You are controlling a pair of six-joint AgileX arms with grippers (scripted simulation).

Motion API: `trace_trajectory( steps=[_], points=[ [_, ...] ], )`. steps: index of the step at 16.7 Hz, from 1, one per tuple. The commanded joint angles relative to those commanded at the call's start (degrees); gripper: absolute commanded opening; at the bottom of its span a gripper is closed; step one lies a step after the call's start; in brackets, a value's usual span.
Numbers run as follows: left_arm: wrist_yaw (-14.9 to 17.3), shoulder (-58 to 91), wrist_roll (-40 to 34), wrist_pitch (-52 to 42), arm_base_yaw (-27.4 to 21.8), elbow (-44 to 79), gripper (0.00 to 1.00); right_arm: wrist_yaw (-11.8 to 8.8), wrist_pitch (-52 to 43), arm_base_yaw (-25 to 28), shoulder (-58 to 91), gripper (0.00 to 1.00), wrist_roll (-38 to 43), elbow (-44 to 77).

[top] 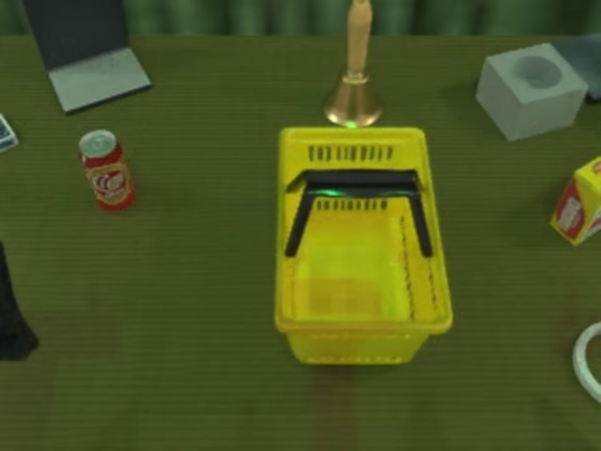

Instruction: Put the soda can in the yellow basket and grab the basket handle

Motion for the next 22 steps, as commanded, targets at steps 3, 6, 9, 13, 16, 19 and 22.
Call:
trace_trajectory(
  steps=[3, 6, 9, 13, 16, 19, 22],
  points=[
    [0.04, 0.54, 0.2, -0.48, -0.1, 0.54, 1.0, 0.0, 0.0, 0.0, 0.0, 1.0, 0.0, 0.0],
    [0.48, 5.68, 1.98, -4.79, -1.0, 5.51, 1.0, 0.0, 0.0, 0.0, 0.0, 1.0, 0.0, 0.0],
    [1.26, 15.86, 5.29, -12.79, -2.58, 14.88, 1.0, 0.0, 0.0, 0.0, 0.0, 1.0, 0.0, 0.0],
    [2.28, 35.4, 11.38, -27.14, -4.97, 32.17, 1.0, 0.0, 0.0, 0.0, 0.0, 1.0, 0.0, 0.0],
    [2.77, 53.04, 16.6, -39.18, -6.56, 47.14, 1.0, 0.0, 0.0, 0.0, 0.0, 1.0, 0.0, 0.0],
    [2.89, 71.89, 21.97, -50.96, -7.69, 62.97, 1.0, 0.0, 0.0, 0.0, 0.0, 1.0, 0.0, 0.0],
    [2.65, 90.5, 27.2, -61.41, -8.31, 79.08, 1.0, 0.0, 0.0, 0.0, 0.0, 1.0, 0.0, 0.0]
  ],
)
